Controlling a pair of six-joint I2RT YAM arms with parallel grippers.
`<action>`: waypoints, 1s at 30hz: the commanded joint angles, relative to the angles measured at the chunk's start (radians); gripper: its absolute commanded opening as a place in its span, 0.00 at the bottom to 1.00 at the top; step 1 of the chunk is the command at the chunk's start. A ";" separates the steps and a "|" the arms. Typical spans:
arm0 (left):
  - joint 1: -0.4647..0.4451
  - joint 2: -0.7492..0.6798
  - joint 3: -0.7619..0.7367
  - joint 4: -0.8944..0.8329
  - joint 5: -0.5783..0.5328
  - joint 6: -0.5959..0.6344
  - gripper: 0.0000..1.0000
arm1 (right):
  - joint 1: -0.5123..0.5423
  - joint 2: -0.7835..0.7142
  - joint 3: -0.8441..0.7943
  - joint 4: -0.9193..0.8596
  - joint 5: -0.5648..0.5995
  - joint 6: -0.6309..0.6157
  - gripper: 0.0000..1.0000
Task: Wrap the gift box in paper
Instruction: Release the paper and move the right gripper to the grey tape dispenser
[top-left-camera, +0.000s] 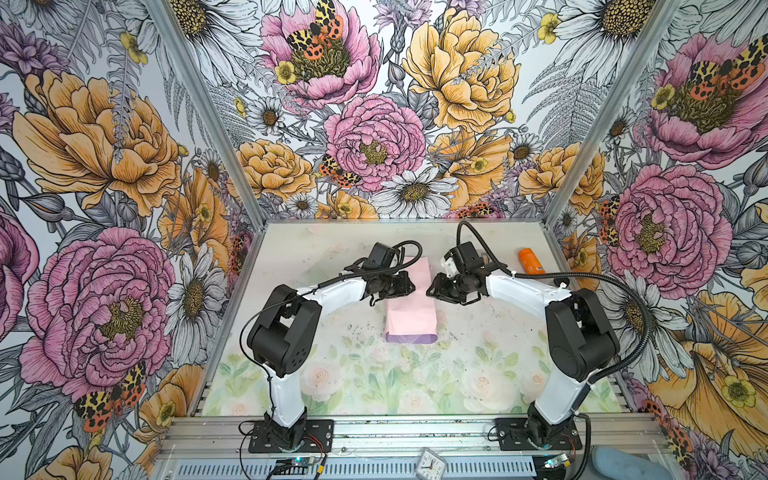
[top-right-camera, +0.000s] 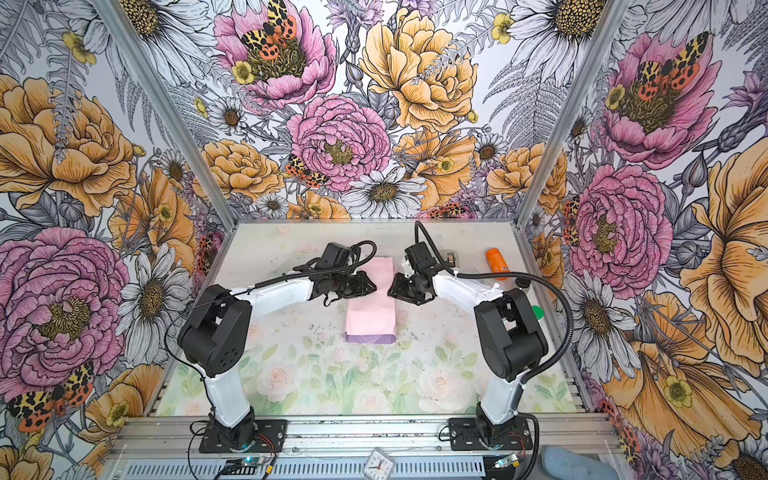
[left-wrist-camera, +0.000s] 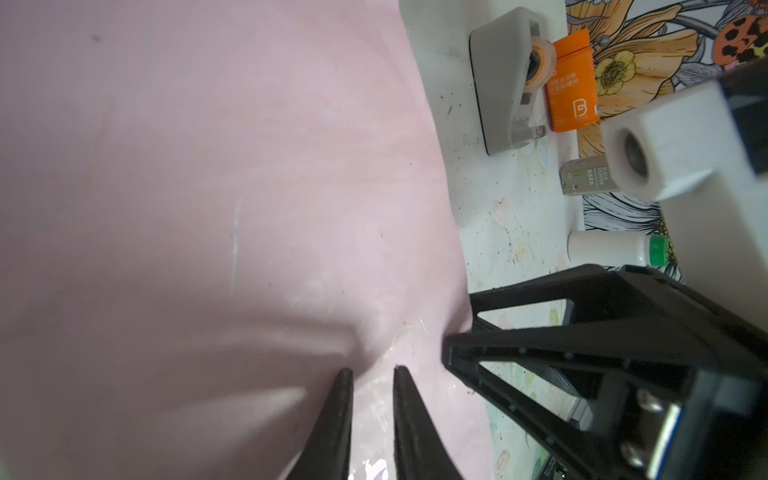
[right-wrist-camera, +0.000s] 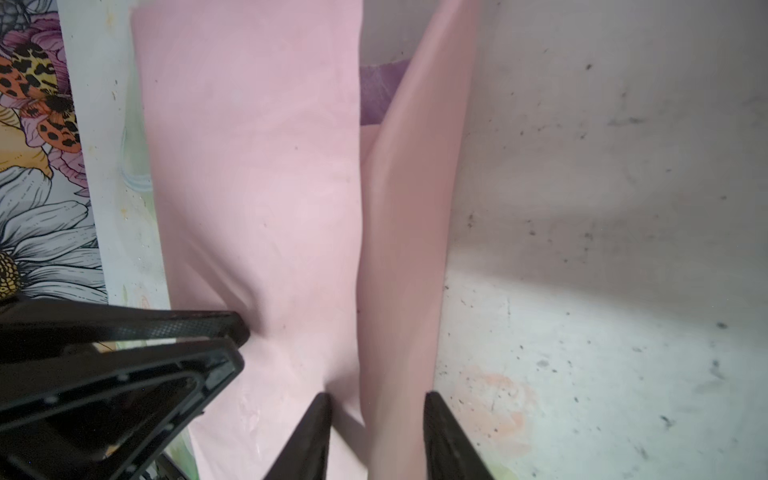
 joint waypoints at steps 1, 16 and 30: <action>0.005 -0.026 0.049 -0.016 0.012 0.007 0.21 | 0.001 0.007 -0.012 0.001 0.032 -0.012 0.36; 0.011 0.064 -0.020 0.098 0.075 -0.022 0.18 | -0.002 -0.023 -0.021 0.006 0.051 -0.037 0.36; 0.020 0.063 -0.129 0.148 0.106 0.002 0.17 | -0.319 -0.190 0.017 -0.058 -0.066 -0.363 0.45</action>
